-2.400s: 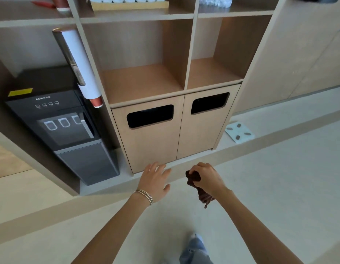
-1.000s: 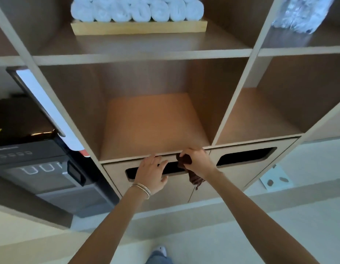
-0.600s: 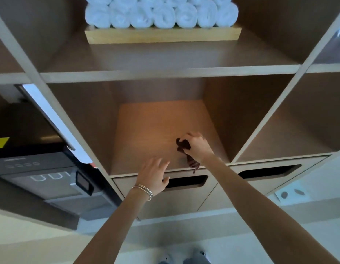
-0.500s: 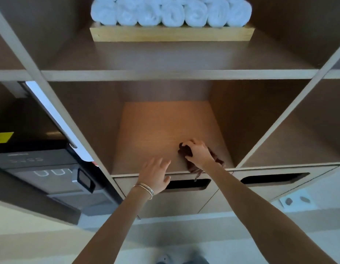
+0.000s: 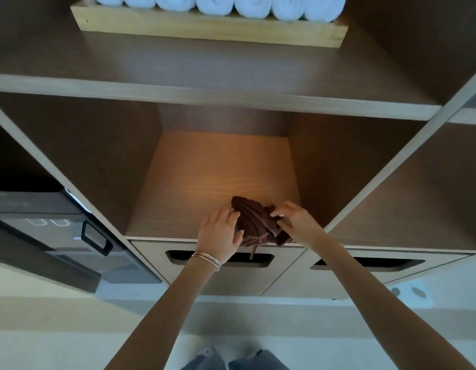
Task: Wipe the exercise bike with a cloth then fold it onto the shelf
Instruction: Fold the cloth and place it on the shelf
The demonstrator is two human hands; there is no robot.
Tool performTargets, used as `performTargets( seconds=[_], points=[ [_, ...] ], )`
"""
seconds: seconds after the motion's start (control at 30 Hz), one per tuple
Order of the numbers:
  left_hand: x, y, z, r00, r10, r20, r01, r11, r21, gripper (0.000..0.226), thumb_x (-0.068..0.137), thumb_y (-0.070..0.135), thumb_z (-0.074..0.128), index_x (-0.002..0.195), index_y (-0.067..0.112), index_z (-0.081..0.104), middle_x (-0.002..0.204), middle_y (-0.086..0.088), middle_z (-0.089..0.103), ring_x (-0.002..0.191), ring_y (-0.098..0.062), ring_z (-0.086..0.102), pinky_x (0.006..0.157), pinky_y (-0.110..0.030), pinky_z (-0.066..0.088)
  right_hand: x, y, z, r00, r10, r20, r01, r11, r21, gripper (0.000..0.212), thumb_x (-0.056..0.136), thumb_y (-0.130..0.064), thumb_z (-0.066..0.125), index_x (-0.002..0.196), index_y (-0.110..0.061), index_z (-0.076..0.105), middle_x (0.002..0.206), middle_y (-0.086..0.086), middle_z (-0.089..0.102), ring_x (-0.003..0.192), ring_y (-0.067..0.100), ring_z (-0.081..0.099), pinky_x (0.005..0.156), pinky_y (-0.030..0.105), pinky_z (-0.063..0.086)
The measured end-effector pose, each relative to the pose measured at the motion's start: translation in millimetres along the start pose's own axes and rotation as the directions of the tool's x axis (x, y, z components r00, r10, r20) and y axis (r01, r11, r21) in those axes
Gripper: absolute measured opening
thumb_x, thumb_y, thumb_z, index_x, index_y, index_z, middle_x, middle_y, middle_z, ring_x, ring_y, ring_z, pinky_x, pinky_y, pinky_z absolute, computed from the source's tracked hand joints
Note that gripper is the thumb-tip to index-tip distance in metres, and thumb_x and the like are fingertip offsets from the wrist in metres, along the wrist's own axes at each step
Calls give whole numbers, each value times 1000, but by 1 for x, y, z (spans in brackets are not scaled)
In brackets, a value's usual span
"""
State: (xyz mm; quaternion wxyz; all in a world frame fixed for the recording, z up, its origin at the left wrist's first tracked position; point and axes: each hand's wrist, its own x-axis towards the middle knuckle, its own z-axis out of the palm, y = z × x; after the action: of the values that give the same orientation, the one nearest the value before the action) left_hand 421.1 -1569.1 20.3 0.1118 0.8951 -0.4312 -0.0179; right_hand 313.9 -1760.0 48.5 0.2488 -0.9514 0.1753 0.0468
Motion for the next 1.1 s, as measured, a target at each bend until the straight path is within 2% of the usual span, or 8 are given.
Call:
performTargets(
  seconds=[0.27, 0.47, 0.6, 0.67, 0.77, 0.87, 1.0, 1.1],
  points=[
    [-1, 15, 9, 999, 17, -50, -17, 1000, 4, 68, 83, 56, 53, 135, 14, 41, 138, -4, 45, 121, -24, 47, 96, -36, 41, 3, 7, 4, 998, -44, 53, 41, 998, 50, 39, 84, -18, 67, 121, -14, 58, 123, 3, 52, 112, 19, 54, 100, 36, 45],
    [15, -8, 2, 989, 139, -47, -140, 990, -2, 62, 82, 48, 60, 134, 19, 43, 142, -3, 39, 129, -23, 39, 104, -37, 38, 7, -4, 11, 999, -24, 45, 22, 999, 31, 57, 80, -43, 68, 124, -11, 53, 124, 5, 52, 111, 19, 50, 94, 31, 45],
    [34, -30, -3, 981, 192, -40, -193, 981, -35, 59, 82, 28, 63, 136, 18, 41, 143, -3, 40, 131, -24, 37, 106, -38, 40, 9, -17, 20, 999, 49, 22, -49, 998, 26, 66, 75, -53, 69, 123, -11, 50, 118, 2, 50, 106, 18, 50, 90, 33, 48],
    [46, -38, -5, 978, 206, -10, -207, 978, -28, 63, 81, 25, 65, 138, 20, 37, 145, 0, 37, 133, -22, 35, 108, -38, 37, 10, -23, 25, 997, 83, -7, -83, 996, 21, 65, 74, -46, 73, 123, -12, 49, 115, 1, 49, 103, 18, 52, 87, 32, 49],
    [60, -44, -4, 965, 248, 85, -248, 969, -5, 64, 81, 29, 67, 138, 22, 38, 148, 3, 35, 137, -19, 30, 112, -37, 31, 13, -25, 28, 997, 71, -37, -68, 995, 76, 49, 75, -21, 72, 119, -12, 53, 116, 3, 55, 101, 20, 58, 85, 31, 51],
    [65, -50, -3, 947, 282, 155, -279, 959, -37, 50, 80, 34, 68, 126, 22, 50, 137, 2, 49, 130, -21, 39, 106, -38, 35, 16, -21, 21, 1000, 11, -1, -10, 998, 68, 46, 77, -8, 66, 121, -12, 57, 123, 3, 58, 107, 18, 58, 94, 31, 49],
    [58, -61, -6, 973, 213, 89, -204, 973, -108, 32, 85, 39, 60, 111, 21, 58, 111, 0, 63, 103, -21, 55, 82, -31, 42, 26, -19, 12, 993, 15, -119, -5, 997, 80, 42, 80, -4, 63, 120, -15, 61, 125, 2, 58, 109, 19, 58, 94, 33, 48],
    [53, -68, -10, 979, 186, 87, -175, 977, -121, 30, 88, 37, 57, 110, 17, 59, 107, -1, 62, 100, -22, 55, 80, -31, 44, 31, -25, 13, 994, 3, -108, 6, 997, 81, 47, 80, -14, 68, 125, -20, 57, 127, -1, 53, 108, 17, 55, 91, 32, 48]
  ],
)
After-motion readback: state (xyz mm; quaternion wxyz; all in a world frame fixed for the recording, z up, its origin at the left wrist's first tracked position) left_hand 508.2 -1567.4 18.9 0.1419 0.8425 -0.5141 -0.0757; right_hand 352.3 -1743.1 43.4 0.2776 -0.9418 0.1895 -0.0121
